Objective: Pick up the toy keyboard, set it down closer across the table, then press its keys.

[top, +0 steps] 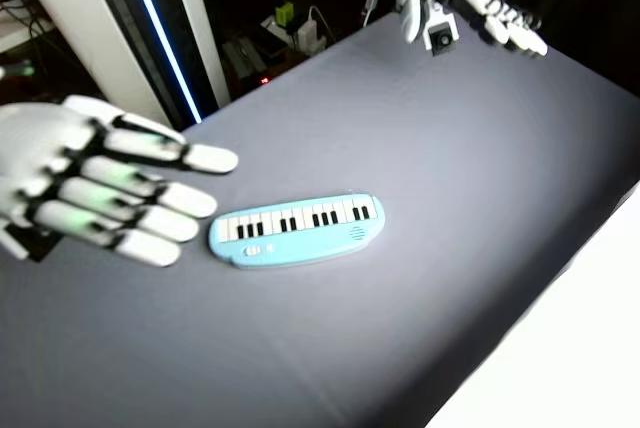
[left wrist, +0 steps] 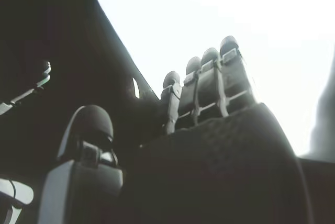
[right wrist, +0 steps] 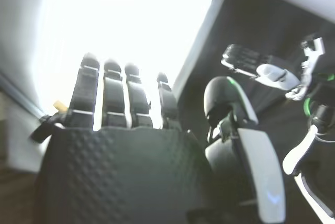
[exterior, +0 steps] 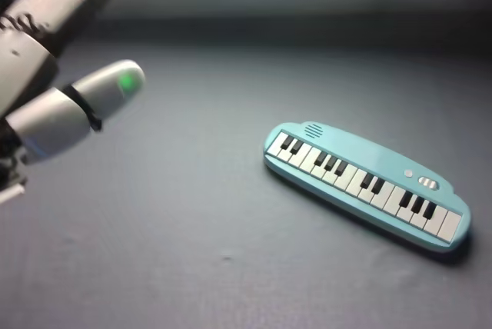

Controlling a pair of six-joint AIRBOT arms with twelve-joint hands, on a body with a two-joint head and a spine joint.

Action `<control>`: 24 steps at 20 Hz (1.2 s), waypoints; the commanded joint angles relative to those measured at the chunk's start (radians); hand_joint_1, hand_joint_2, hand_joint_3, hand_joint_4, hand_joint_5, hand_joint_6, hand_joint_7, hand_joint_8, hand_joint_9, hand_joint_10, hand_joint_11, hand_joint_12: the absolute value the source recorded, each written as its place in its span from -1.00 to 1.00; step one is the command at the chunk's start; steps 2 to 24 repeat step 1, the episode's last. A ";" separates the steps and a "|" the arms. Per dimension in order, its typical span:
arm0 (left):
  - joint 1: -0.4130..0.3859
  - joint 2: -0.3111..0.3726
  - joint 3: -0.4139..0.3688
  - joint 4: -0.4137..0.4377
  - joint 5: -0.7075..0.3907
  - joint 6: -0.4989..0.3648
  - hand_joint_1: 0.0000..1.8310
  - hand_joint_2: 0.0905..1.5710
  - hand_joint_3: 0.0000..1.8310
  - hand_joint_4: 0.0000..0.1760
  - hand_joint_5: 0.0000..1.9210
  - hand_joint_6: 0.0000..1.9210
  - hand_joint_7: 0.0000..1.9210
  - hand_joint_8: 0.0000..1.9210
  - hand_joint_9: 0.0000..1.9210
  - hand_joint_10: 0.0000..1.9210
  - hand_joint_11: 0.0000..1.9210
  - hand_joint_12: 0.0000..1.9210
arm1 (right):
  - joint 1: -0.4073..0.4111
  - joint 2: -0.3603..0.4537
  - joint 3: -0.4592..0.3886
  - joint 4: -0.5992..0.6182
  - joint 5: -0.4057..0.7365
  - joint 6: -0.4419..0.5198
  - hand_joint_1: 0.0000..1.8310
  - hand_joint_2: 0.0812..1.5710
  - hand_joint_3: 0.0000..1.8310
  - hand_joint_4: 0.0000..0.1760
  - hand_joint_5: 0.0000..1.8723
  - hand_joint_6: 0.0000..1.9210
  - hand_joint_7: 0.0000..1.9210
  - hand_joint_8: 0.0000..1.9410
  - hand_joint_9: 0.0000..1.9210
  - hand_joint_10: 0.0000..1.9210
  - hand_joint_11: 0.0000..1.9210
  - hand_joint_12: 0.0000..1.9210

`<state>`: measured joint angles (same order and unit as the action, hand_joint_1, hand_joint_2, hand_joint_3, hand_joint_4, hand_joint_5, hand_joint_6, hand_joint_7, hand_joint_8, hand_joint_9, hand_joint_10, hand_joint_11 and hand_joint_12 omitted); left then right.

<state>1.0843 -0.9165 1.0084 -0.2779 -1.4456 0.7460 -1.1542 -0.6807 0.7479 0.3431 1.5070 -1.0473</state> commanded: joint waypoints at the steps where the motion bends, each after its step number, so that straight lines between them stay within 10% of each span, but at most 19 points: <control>1: -0.001 0.015 -0.006 -0.004 -0.192 0.012 -1.00 0.76 -0.99 -0.05 -1.00 -1.00 -1.00 -1.00 -1.00 -1.00 -1.00 -1.00 | 0.002 0.014 -0.004 -0.010 0.209 0.006 -0.81 0.77 -1.00 -0.32 -1.00 -1.00 -1.00 -1.00 -1.00 -1.00 -1.00 -1.00; 24: -0.001 0.015 -0.006 -0.004 -0.192 0.012 -1.00 0.76 -0.99 -0.05 -1.00 -1.00 -1.00 -1.00 -1.00 -1.00 -1.00 -1.00 | 0.002 0.014 -0.004 -0.010 0.209 0.006 -0.81 0.77 -1.00 -0.32 -1.00 -1.00 -1.00 -1.00 -1.00 -1.00 -1.00 -1.00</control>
